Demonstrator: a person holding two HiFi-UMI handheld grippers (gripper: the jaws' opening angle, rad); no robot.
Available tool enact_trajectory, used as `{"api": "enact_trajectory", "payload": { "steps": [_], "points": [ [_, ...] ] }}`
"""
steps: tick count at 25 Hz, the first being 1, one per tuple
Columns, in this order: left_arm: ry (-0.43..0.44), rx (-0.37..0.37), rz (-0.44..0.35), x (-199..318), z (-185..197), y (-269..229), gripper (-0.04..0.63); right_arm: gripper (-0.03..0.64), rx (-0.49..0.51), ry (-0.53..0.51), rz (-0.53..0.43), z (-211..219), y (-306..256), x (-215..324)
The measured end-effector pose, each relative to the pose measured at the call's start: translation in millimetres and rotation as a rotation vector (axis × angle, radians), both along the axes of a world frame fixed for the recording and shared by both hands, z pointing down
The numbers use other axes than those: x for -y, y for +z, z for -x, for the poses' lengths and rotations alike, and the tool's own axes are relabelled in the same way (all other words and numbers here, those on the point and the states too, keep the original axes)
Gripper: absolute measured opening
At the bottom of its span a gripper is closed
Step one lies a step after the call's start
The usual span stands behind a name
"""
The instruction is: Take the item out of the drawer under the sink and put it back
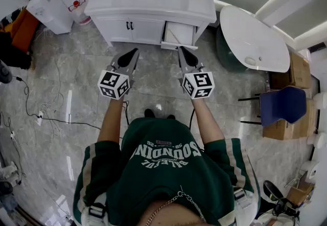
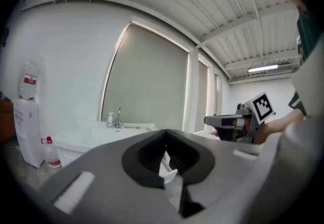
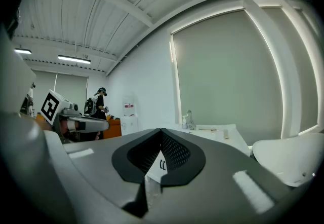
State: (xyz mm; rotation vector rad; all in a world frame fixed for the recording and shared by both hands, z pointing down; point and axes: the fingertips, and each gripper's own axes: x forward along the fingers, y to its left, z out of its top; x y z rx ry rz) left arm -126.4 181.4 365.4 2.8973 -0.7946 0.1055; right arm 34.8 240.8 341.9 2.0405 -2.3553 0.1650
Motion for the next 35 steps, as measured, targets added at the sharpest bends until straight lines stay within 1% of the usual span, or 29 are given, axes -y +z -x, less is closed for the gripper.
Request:
{"api": "enact_trajectory", "payload": {
  "steps": [19,28,35],
  "points": [
    [0.002,-0.012,0.023,15.9,9.7,7.9,0.049,0.002,-0.002,-0.004,0.027,10.7,6.7,14.9],
    [0.012,-0.008,0.033,27.6,20.6,14.2,0.049,0.003,0.019,0.026,0.044,13.6,17.2,19.2],
    [0.022,-0.012,0.039,42.5,18.0,15.4,0.049,0.003,0.014,0.039,0.059,11.0,21.0,29.3]
  ]
}}
